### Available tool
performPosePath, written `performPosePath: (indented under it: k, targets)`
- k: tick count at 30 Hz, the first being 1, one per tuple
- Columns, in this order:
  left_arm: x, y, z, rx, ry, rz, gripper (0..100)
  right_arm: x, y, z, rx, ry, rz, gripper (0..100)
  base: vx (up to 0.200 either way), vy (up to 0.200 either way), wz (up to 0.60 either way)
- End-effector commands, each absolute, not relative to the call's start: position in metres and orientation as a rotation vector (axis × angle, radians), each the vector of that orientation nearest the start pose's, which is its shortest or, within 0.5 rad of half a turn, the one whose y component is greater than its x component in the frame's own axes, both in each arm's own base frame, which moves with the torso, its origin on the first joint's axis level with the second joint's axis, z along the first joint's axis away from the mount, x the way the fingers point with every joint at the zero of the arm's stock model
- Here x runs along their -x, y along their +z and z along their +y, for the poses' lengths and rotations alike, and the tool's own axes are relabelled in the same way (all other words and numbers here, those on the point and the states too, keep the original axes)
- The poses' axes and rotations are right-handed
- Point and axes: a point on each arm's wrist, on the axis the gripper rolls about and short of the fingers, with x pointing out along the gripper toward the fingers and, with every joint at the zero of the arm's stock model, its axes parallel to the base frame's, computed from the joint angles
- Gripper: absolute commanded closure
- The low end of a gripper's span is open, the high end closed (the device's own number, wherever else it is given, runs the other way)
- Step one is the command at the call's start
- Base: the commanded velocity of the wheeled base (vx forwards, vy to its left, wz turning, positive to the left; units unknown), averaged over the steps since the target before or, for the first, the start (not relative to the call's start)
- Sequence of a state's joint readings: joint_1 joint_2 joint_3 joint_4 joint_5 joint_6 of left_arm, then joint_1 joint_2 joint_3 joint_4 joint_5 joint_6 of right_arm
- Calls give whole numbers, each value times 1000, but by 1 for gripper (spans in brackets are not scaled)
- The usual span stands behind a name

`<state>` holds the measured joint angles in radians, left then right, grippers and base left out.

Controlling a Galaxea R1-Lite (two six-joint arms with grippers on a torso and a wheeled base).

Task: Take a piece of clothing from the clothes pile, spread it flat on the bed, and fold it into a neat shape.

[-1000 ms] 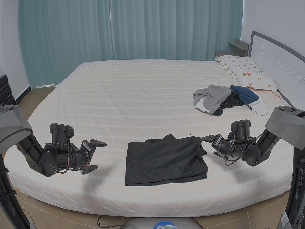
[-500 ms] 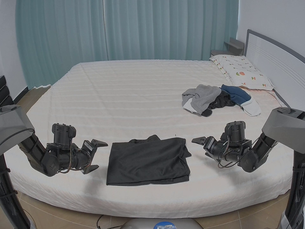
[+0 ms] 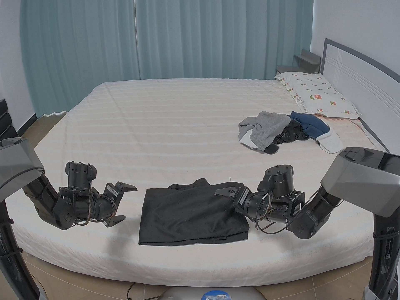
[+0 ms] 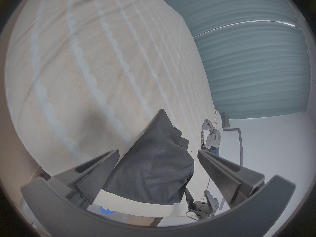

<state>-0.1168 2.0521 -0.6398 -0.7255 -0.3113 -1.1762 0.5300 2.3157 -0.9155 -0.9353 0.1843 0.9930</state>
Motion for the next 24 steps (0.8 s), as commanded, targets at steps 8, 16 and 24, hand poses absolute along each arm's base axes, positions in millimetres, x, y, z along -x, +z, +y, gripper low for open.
performPosePath:
  k: [8, 16, 24]
  targets:
    - [-317, 39, -44, 1177, 47, 856, 0, -361, -5, 199, -852, 309, 716, 0, 0, 0, 0]
    - [-317, 39, -44, 1177, 48, 857, 0, -355, 11, 174, -869, 273, 676, 0, 0, 0, 0]
    - [-317, 38, -44, 1175, 49, 859, 0, -346, 16, 170, -871, 284, 661, 0, 0, 0, 0]
